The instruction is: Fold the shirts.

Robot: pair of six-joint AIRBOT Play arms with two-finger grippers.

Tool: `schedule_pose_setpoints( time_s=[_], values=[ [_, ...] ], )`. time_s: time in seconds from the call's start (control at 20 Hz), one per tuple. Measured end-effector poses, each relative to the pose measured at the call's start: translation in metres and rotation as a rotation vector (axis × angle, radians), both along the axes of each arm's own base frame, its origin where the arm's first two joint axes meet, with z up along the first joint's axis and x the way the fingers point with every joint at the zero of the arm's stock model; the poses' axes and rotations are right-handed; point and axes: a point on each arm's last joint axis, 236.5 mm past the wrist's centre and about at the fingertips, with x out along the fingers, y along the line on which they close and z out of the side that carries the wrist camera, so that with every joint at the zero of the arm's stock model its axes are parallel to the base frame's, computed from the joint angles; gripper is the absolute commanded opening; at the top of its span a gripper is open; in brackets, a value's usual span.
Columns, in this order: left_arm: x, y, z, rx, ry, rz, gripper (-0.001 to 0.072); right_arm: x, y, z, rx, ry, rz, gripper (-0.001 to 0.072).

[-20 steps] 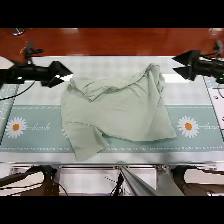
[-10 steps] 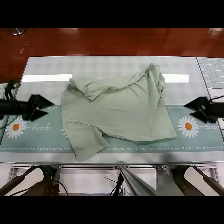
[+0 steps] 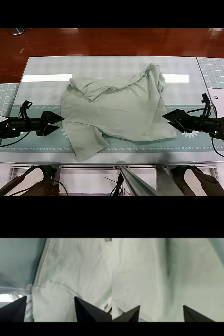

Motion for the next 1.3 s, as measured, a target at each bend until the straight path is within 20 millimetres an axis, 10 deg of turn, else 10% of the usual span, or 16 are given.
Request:
schedule_pose_setpoints(
  time_s=[0.4,0.5,0.8,1.0,1.3],
  values=[
    [0.020,-0.034,-0.013,-0.001,-0.056,-0.030,0.0677,0.023,0.008,0.034,0.046,-0.087,-0.018,0.0619],
    [0.024,-0.036,-0.017,0.031,-0.071,-0.044,0.0016,0.028,-0.017,0.042,-0.006,-0.099,-0.052,0.0619],
    [0.020,-0.046,-0.013,0.026,-0.075,-0.106,0.0026,-0.025,-0.085,-0.007,-0.167,0.156,-0.155,0.0619],
    [0.018,-0.049,-0.011,0.017,-0.074,-0.120,0.0026,-0.064,-0.083,-0.037,-0.171,0.299,-0.138,0.0619],
    [0.017,-0.051,-0.010,0.011,-0.072,-0.128,0.0025,-0.070,-0.067,-0.054,-0.075,0.352,-0.089,0.0619]
  ],
)
